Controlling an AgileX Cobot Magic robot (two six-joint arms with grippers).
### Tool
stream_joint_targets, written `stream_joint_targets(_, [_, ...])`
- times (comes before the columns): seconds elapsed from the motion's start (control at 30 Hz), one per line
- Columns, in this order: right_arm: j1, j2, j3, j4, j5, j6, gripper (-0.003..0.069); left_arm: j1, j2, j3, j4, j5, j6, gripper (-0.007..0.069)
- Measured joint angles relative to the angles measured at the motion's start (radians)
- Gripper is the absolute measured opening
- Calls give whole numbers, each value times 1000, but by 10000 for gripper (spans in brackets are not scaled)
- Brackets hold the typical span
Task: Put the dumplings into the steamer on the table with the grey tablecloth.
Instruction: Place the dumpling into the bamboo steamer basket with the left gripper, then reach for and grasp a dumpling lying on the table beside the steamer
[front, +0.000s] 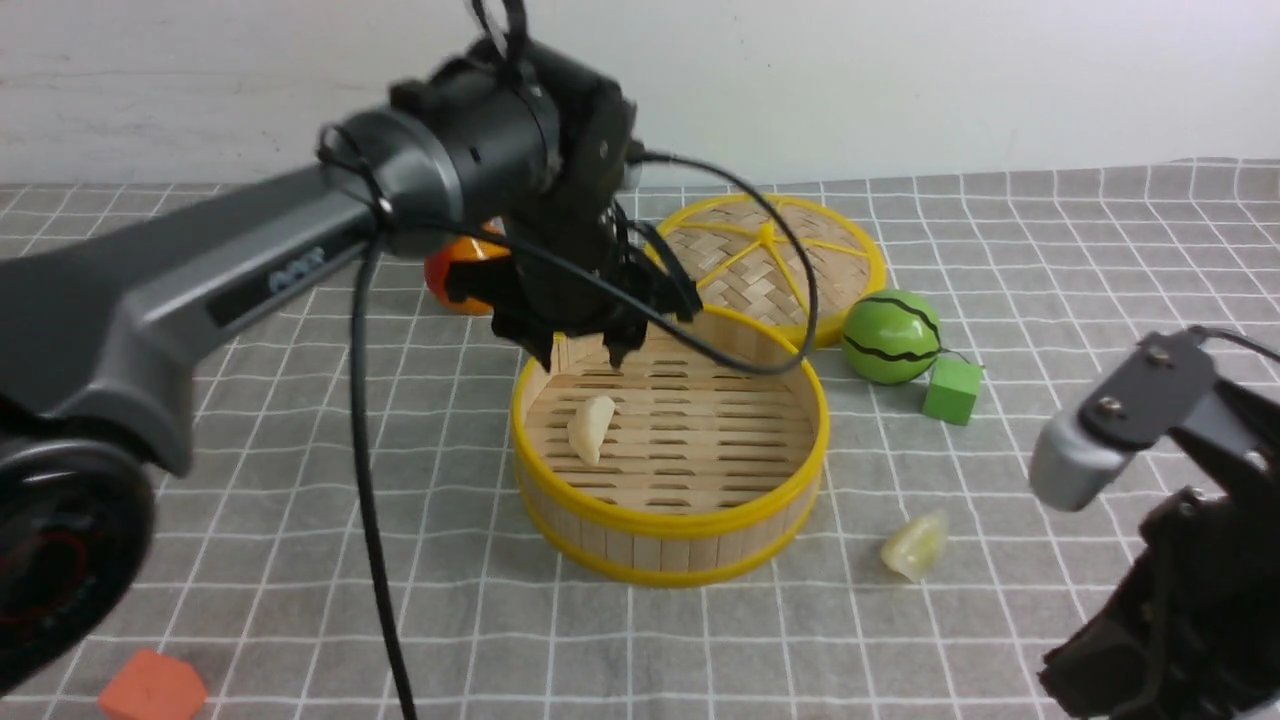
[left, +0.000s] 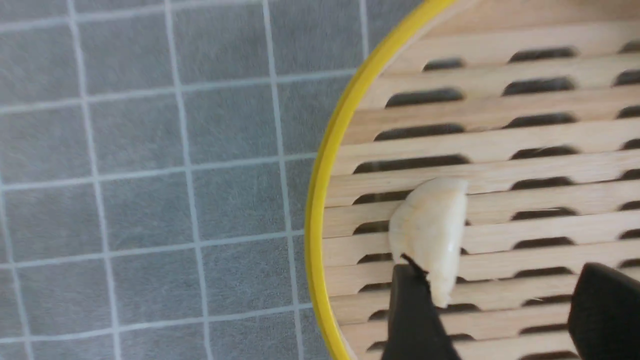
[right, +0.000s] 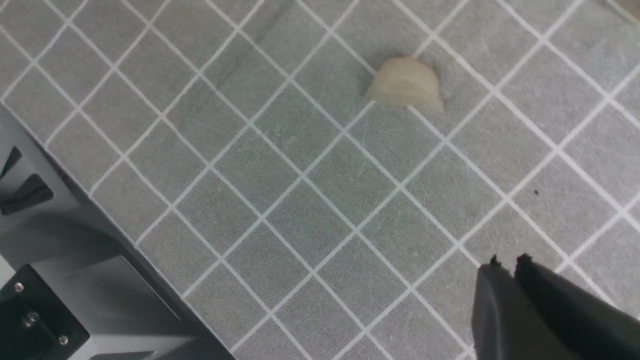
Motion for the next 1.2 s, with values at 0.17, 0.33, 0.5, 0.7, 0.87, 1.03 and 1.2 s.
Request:
stream_joint_targets(0.17, [144,105,-68,-109,-37,-9,141,0,-180,-10,-21,61,86,352])
stream_joint_targets(0.33, [259,240,-83,-213,-103,-80,348,0,-345,17,13,133,132,235])
stream_joint_targets(0.5, [296,384,-85,-236,-235,-162,521,0,-523,163,32,169,134,78])
stream_joint_targets(0.7, [297,521,-89,-241,-335,-172,554,0,-774,473,-10,177,134,-14])
stream_joint_targets(0.87, [297,598,-90,-262,-349,-172,524,0,-987,733,-44,149,134,-14])
stream_joint_targets(1.03, [299,619,-92,-294,-348,-173,401,0,-1182,933,-57,103,101,-14])
stream_joint_targets(1.2, [299,619,-97,-312,-329,-173,196,0,-1316,1016,-57,81,66,-14])
